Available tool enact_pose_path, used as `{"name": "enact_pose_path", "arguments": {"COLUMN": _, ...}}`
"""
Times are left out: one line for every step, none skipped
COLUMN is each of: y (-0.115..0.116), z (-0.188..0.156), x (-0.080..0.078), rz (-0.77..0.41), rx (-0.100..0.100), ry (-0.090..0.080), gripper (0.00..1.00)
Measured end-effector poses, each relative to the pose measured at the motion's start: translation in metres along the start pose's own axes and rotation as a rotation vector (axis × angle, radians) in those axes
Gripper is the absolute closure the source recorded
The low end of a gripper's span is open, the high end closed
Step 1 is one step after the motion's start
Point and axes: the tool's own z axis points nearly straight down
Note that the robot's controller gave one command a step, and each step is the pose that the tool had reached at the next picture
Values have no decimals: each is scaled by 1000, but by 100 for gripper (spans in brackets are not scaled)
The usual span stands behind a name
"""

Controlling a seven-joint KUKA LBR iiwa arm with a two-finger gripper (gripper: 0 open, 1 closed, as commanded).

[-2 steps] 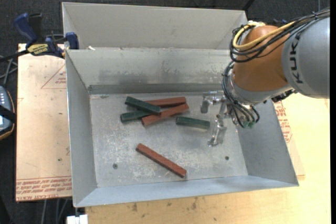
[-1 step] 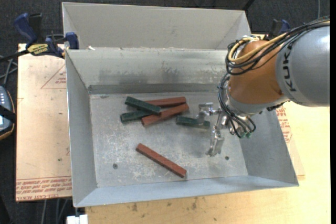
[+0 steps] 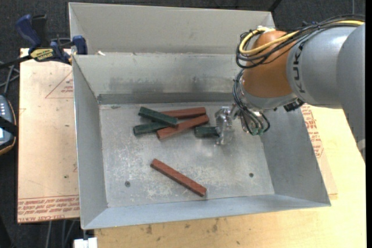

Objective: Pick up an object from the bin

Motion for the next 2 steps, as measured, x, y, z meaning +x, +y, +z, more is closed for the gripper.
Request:
{"name": "enact_pose_path", "arguments": {"y": 0, "z": -1, "x": 0, "rz": -1, "rx": 0, "ry": 0, "gripper": 100}}
{"name": "enact_pose_path", "arguments": {"y": 22, "z": -50, "x": -11, "rz": -11, "rx": 1, "ry": 6, "gripper": 100}}
